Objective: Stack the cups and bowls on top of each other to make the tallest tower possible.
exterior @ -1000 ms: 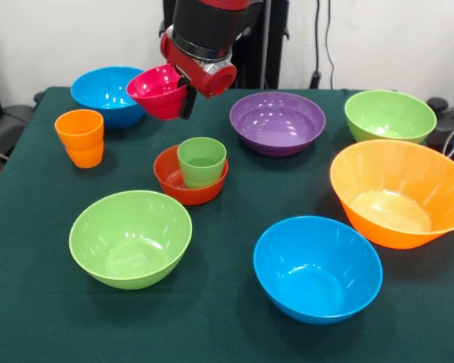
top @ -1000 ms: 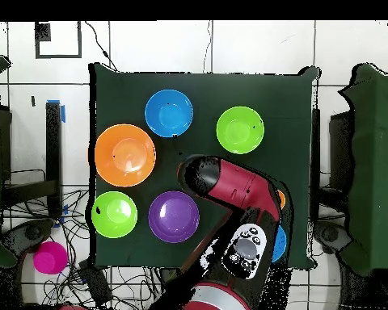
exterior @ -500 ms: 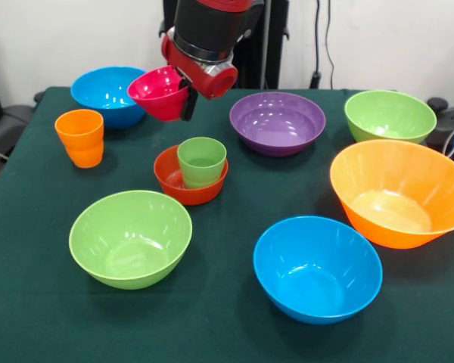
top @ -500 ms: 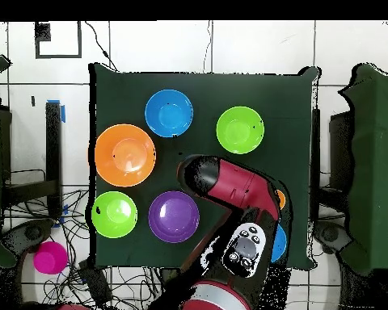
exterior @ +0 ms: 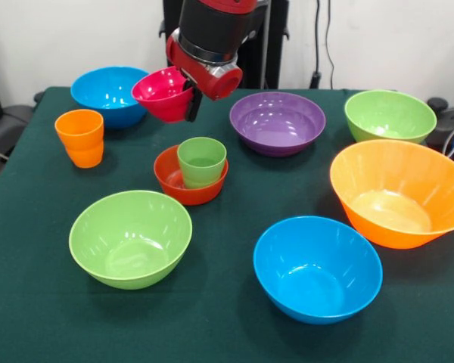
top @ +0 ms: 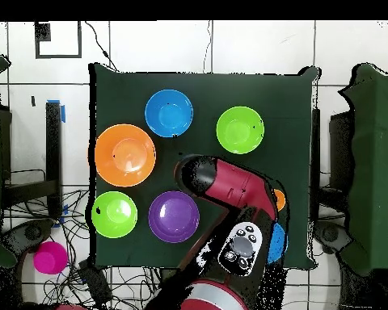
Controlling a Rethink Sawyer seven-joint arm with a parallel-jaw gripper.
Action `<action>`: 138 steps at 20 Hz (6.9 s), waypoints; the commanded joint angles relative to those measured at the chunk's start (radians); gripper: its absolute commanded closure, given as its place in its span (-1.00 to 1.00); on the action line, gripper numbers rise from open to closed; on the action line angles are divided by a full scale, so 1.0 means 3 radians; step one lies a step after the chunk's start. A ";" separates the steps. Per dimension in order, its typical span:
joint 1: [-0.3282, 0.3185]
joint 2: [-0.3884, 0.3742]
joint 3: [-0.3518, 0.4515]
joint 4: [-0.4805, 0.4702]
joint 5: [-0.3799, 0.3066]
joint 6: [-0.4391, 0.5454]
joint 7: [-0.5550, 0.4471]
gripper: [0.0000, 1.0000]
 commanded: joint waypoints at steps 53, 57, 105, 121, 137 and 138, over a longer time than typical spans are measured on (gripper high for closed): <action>0.0093 0.0197 0.0489 -0.0154 0.0196 -0.0324 0.0470 1.00; 0.0079 0.0199 0.0501 -0.0154 0.0205 -0.0365 0.0468 1.00; 0.0270 0.0511 0.0229 -0.0417 0.0320 -0.0018 0.0526 1.00; 0.0242 0.0557 0.0253 -0.0405 0.0384 -0.0049 0.0466 1.00; 0.0307 0.0673 0.0173 -0.0460 0.0350 -0.0008 0.0495 1.00; 0.0324 0.0683 0.0147 -0.0462 0.0347 -0.0005 0.0511 1.00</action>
